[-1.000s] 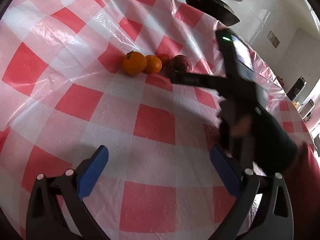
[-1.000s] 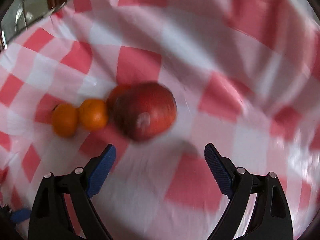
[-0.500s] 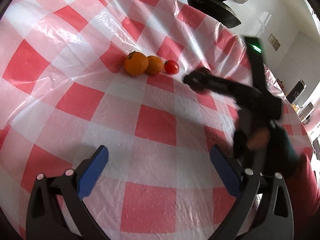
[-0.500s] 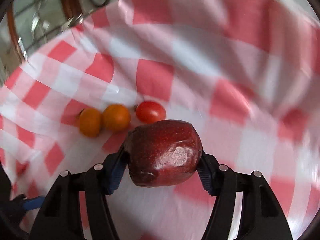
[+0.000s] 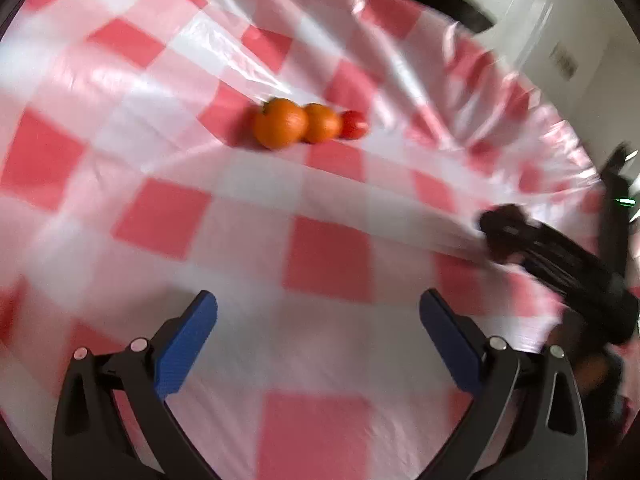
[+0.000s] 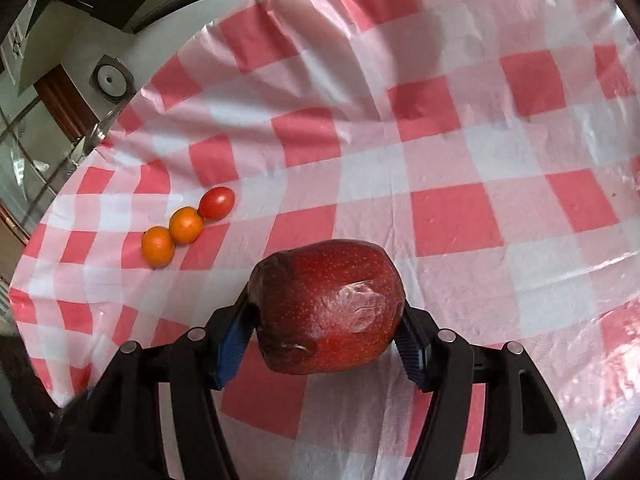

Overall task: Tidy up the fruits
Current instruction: 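Grasp the red apple with the right tool while the left tool grasps an orange, then carry the held apple and orange down into the white box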

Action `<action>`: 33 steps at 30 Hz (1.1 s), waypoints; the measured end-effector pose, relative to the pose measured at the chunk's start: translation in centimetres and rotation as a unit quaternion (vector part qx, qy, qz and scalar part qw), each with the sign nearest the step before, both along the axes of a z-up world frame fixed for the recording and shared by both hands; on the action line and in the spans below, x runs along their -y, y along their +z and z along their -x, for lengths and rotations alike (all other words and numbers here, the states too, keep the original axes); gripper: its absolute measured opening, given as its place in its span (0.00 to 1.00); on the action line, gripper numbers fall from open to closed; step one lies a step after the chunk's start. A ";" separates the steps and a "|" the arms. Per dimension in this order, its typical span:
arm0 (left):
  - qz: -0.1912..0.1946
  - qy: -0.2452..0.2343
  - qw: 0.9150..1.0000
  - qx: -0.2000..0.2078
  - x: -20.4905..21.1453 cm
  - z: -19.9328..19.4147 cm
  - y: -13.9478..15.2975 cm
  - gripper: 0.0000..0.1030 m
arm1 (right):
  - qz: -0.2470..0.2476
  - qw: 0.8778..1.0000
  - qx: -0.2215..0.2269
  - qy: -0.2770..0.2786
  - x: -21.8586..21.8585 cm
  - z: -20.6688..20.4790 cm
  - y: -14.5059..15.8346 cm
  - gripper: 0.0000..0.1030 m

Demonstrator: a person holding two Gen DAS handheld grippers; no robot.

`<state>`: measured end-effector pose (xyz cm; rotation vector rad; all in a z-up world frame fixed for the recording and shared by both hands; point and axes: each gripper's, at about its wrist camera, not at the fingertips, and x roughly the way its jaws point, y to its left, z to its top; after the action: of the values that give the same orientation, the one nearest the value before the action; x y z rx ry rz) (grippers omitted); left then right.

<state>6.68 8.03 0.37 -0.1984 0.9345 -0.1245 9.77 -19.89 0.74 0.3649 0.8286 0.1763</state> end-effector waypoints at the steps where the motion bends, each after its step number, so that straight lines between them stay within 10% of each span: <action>1: -0.025 0.004 1.000 -0.005 0.3 -1.4 -0.1 0.98 | 0.003 1.000 0.000 0.007 -0.1 0.1 -0.1 0.61; 10: -0.110 0.029 0.993 -0.015 0.7 -11.6 -0.1 0.72 | -0.007 1.000 0.003 0.030 -0.8 -0.2 0.0 0.61; 14: -0.123 0.018 0.992 -0.008 0.3 -13.2 -0.4 0.41 | -0.011 0.999 0.004 0.033 -0.8 -0.3 -0.1 0.61; 33: -0.001 0.070 0.994 0.086 -0.7 8.1 3.5 0.41 | -0.016 0.999 0.007 0.032 -0.6 -0.2 0.0 0.61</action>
<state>-1.41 8.77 3.84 -0.2476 0.7456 -0.0107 9.94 -19.25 0.75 0.3669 0.8255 0.2515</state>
